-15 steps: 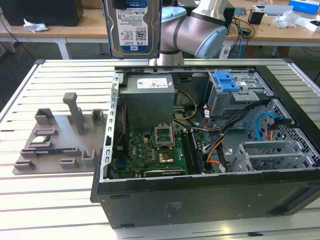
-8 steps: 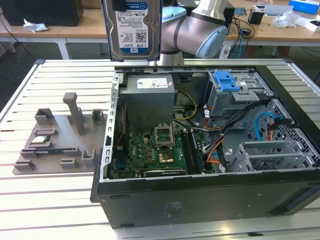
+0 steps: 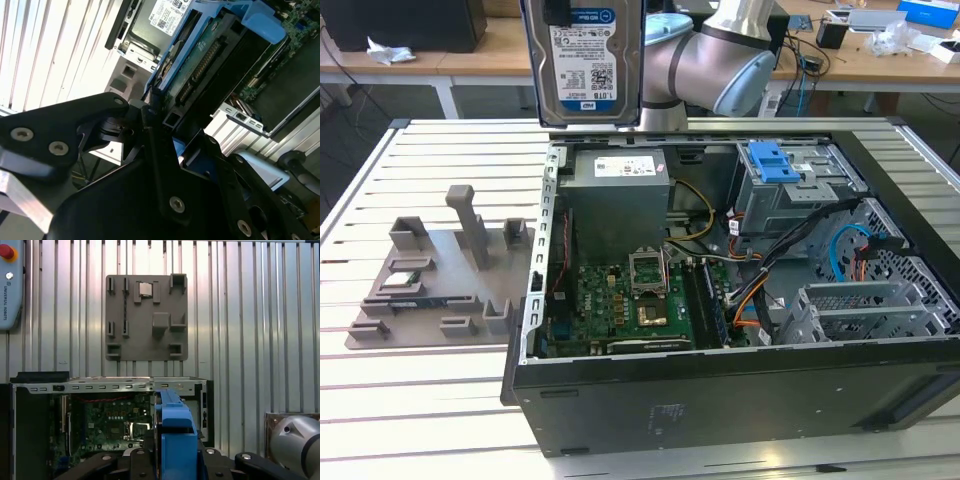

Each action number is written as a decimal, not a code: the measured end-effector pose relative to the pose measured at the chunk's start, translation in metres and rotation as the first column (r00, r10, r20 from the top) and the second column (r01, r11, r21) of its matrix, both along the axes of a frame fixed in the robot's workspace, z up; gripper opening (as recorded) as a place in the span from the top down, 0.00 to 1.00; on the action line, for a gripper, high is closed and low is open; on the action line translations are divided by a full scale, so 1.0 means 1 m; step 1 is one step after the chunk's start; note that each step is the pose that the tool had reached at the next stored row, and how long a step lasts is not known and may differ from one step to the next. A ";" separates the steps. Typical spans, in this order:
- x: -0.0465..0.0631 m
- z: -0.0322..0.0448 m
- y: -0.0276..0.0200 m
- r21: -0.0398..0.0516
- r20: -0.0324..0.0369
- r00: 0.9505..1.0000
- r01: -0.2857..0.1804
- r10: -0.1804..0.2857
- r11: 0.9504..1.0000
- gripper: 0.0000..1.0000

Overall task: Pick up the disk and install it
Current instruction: 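Pick up the disk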

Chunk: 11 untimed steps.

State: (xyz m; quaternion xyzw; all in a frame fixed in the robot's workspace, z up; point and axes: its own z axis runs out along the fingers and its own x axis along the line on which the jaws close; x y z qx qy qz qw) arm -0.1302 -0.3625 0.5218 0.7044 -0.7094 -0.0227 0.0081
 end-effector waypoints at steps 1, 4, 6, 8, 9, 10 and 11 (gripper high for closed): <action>0.000 0.0000 -0.0011 0.000 0.000 1.000 0.000 0.000 1.000 0.63; 0.000 0.0000 -0.0041 0.000 0.000 1.000 0.000 0.000 1.000 0.63; 0.000 0.0000 -0.0060 0.000 0.000 1.000 0.000 0.000 1.000 0.63; 0.000 0.0000 -0.0093 0.000 0.000 1.000 0.000 0.000 1.000 0.63; 0.000 0.0000 -0.0105 0.000 0.000 1.000 0.000 0.000 1.000 0.63; 0.000 0.0000 -0.0121 0.000 0.000 1.000 0.000 0.000 1.000 0.63; 0.000 0.0000 -0.0134 0.000 0.000 1.000 0.000 0.000 1.000 0.63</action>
